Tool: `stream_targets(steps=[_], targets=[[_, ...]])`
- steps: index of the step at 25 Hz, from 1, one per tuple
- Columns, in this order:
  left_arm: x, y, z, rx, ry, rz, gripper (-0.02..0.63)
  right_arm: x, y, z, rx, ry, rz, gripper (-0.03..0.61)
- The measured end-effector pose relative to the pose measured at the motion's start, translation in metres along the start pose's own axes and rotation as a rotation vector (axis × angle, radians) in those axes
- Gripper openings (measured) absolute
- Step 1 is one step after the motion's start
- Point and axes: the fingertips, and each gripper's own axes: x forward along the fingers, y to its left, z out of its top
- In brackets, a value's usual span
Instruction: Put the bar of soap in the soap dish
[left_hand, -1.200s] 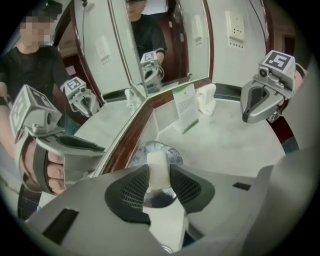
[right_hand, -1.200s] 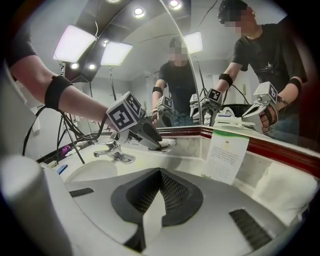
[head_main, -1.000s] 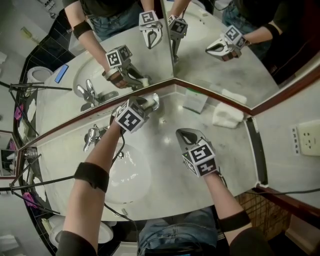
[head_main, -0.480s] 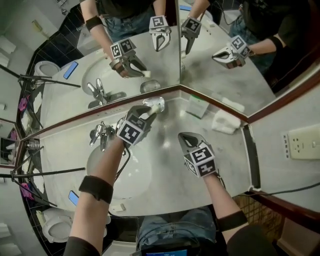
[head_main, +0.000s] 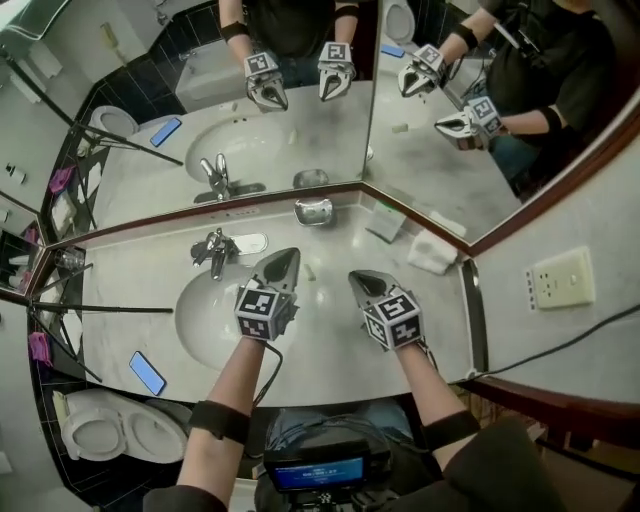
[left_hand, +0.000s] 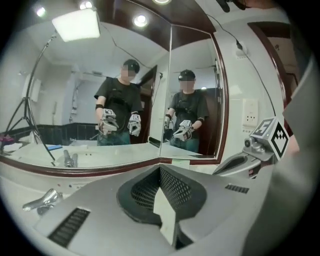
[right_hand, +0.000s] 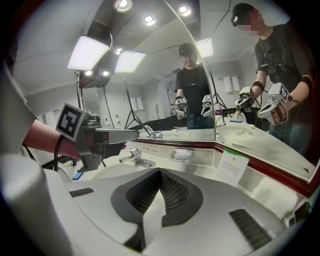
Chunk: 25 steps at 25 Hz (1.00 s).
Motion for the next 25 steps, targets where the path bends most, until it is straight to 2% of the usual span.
stream_targets(steps=[3,11,25], targets=[[-0.011,-0.007,-0.007,-0.018,-0.003,0.006,0.0,-0.005,0.004,0.001,-0.026,0.017,-0.01,0.018],[-0.039,-0.027,-0.024,-0.032,-0.01,0.016,0.0,-0.022,0.006,0.015,-0.031,-0.014,-0.032,0.018],[-0.059,-0.025,-0.032,-0.024,0.013,0.03,0.0,-0.034,0.002,0.006,-0.032,0.002,-0.046,0.018]])
